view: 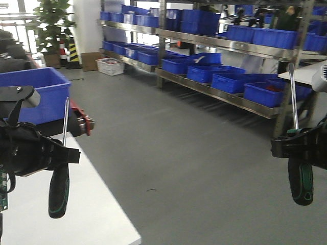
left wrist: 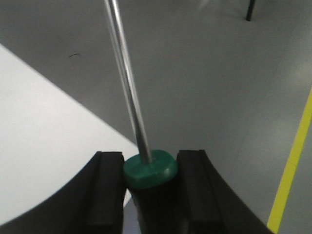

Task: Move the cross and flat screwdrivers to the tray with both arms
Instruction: 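Drive the base away from the table holding both screwdrivers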

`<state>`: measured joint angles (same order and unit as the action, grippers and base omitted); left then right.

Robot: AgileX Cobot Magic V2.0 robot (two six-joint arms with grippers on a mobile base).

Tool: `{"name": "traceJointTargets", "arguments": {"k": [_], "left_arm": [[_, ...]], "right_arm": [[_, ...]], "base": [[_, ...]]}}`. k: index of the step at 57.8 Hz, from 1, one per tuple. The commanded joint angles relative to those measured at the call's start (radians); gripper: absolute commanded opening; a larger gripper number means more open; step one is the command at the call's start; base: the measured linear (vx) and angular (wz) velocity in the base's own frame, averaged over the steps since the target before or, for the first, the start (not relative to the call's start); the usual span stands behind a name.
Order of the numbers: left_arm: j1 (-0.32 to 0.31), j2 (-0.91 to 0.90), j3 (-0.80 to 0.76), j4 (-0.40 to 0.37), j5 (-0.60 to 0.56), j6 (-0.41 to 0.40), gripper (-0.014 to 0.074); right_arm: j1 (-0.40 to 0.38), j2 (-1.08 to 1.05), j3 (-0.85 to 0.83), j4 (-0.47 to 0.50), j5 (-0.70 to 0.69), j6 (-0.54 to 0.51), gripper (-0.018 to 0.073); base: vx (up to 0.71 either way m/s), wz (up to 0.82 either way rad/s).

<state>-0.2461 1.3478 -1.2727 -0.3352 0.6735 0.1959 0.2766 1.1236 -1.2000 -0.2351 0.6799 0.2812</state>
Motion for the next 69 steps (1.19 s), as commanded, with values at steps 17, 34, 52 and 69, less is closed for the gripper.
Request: {"name": "traceJointTargets", "arguments": {"k": [17,34,52,69], "left_arm": [[-0.006,-0.036,-0.030,-0.026,-0.076,-0.010,-0.0001],[-0.006,-0.036,-0.030,-0.026,-0.076,-0.010,-0.0001],[-0.006,-0.036,-0.030,-0.026,-0.076,-0.010,-0.0001],[-0.006,-0.036,-0.030,-0.026,-0.076,-0.010,-0.0001]], "right_arm": [[-0.002,-0.019,-0.038,-0.017,-0.081,-0.005,-0.0009],[-0.002,-0.019,-0.038,-0.017,-0.081,-0.005,-0.0009],[-0.002,-0.019,-0.038,-0.017,-0.078,-0.005,-0.0009],[-0.002,-0.020,-0.038,-0.017,-0.077,-0.005,-0.0009]], "base": [[0.19,-0.73],[0.18,-0.63],[0.17,-0.60],[0.20,-0.64]]}}
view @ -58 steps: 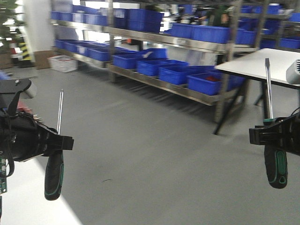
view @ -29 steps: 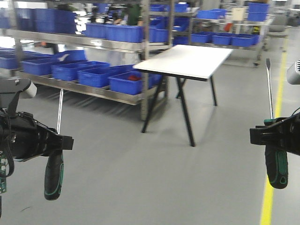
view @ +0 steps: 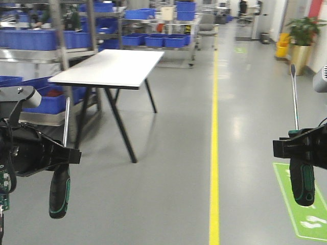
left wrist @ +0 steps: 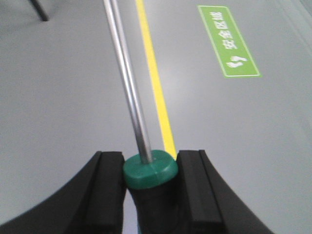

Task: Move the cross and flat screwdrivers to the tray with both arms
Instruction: 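Drive the base away from the table holding both screwdrivers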

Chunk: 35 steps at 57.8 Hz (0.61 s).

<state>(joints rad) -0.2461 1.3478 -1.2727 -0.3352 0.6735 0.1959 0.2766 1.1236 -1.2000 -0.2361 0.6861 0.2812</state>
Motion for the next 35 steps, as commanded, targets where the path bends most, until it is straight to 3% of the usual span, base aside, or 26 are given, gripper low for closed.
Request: {"name": "traceJointTargets", "arguments": {"k": [1,18,35], "left_arm": [[-0.006,-0.036,-0.030,-0.026,-0.076,-0.010,-0.0001],[-0.006,-0.036,-0.030,-0.026,-0.076,-0.010,-0.0001],[-0.006,-0.036,-0.030,-0.026,-0.076,-0.010,-0.0001]], "right_arm": [[-0.002,-0.020,-0.038,-0.016,-0.083,-0.005,-0.0009],[-0.002,-0.020,-0.038,-0.016,-0.083,-0.005,-0.0009],[-0.002,-0.020,-0.038,-0.016,-0.083,-0.005,-0.0009]], "base": [[0.21,-0.57],[0.24,-0.42],[0.29,-0.12]]}}
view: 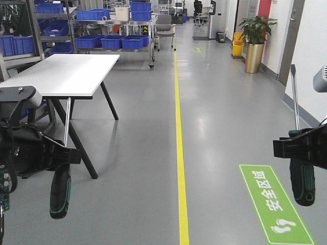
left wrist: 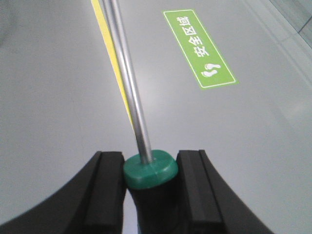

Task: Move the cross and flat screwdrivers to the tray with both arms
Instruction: 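Drive the base away from the table holding both screwdrivers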

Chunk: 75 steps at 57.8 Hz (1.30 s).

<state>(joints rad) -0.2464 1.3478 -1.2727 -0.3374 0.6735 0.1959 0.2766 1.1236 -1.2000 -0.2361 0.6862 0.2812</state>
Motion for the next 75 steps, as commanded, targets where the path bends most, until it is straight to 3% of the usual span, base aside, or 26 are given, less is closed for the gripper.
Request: {"name": "traceJointTargets", "arguments": {"k": [1,38,75], "left_arm": [[-0.006,-0.036,-0.030,-0.024,-0.076,-0.010,-0.0001],[-0.006,-0.036,-0.030,-0.024,-0.076,-0.010,-0.0001],[-0.006,-0.036,-0.030,-0.024,-0.077,-0.010,-0.0001]], "right_arm": [[-0.002,-0.020,-0.038,-0.016,-0.083,-0.005,-0.0009],[-0.002,-0.020,-0.038,-0.016,-0.072,-0.005,-0.0009],[-0.002,-0.020,-0.038,-0.020,-0.068,-0.005,-0.0009]], "base": [[0.31,0.07],[0.37,0.32],[0.42,0.55]]}}
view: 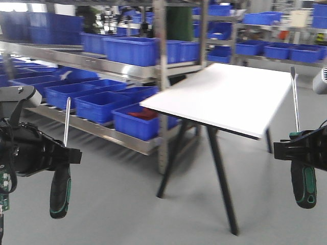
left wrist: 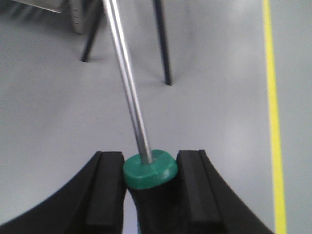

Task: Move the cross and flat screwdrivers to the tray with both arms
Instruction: 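Drive the base away from the table holding both screwdrivers, then drive the base to the conveyor shelf with the grey tray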

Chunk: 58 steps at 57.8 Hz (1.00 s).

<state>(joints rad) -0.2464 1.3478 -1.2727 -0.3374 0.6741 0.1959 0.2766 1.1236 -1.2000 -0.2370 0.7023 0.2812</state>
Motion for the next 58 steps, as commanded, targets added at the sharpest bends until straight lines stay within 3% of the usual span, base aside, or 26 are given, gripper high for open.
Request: {"name": "traceJointTargets", "arguments": {"k": [1,58], "left_arm": [[-0.006,-0.036,-0.030,-0.024,-0.078,-0.010,-0.0001],[-0.006,-0.036,-0.030,-0.024,-0.078,-0.010,-0.0001]], "right_arm": [[-0.002,-0.020,-0.038,-0.019,-0.084,-0.005,-0.0009],[-0.002,-0.020,-0.038,-0.019,-0.084,-0.005,-0.0009]], "base": [[0.43,0.65],[0.46,0.72]]}}
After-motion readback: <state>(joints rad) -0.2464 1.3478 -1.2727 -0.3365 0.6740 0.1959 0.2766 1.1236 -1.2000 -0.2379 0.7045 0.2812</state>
